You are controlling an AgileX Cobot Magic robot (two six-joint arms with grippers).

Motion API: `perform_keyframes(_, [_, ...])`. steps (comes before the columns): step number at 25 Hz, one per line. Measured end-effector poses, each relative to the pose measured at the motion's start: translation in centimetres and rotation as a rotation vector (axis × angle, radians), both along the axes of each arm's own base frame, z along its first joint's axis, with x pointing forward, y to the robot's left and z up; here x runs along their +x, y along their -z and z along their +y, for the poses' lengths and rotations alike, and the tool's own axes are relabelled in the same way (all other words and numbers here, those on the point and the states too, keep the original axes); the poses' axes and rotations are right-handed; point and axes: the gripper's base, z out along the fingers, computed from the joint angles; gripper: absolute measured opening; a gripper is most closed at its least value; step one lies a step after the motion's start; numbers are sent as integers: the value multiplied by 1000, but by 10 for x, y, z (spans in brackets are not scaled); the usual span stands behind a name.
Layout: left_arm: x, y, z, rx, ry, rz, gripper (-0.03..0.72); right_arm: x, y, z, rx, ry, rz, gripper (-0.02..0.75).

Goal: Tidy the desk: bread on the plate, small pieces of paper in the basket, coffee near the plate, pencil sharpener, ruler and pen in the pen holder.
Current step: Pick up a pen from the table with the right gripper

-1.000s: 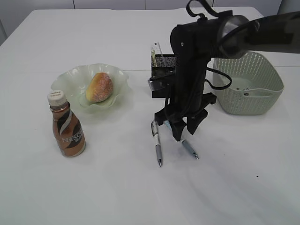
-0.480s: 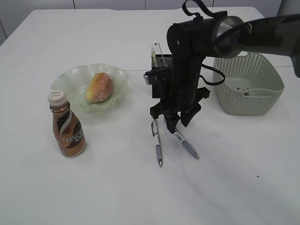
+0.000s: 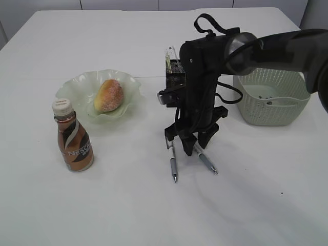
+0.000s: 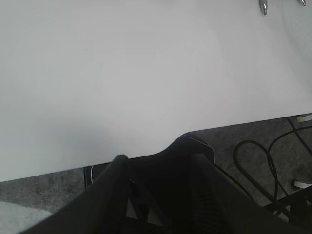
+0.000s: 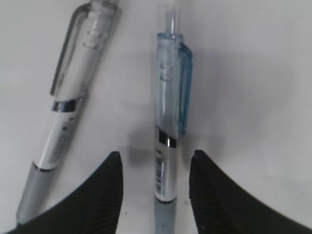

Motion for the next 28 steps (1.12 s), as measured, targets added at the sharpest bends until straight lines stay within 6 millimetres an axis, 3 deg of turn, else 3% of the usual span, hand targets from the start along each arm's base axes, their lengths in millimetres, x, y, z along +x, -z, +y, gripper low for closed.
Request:
perform_keyframes(5, [0, 0, 0, -2, 0, 0, 307, 1, 8, 0, -12, -3, 11, 361])
perform_keyframes(28, [0, 0, 0, -2, 0, 0, 307, 4, 2, 0, -19, -10, 0, 360])
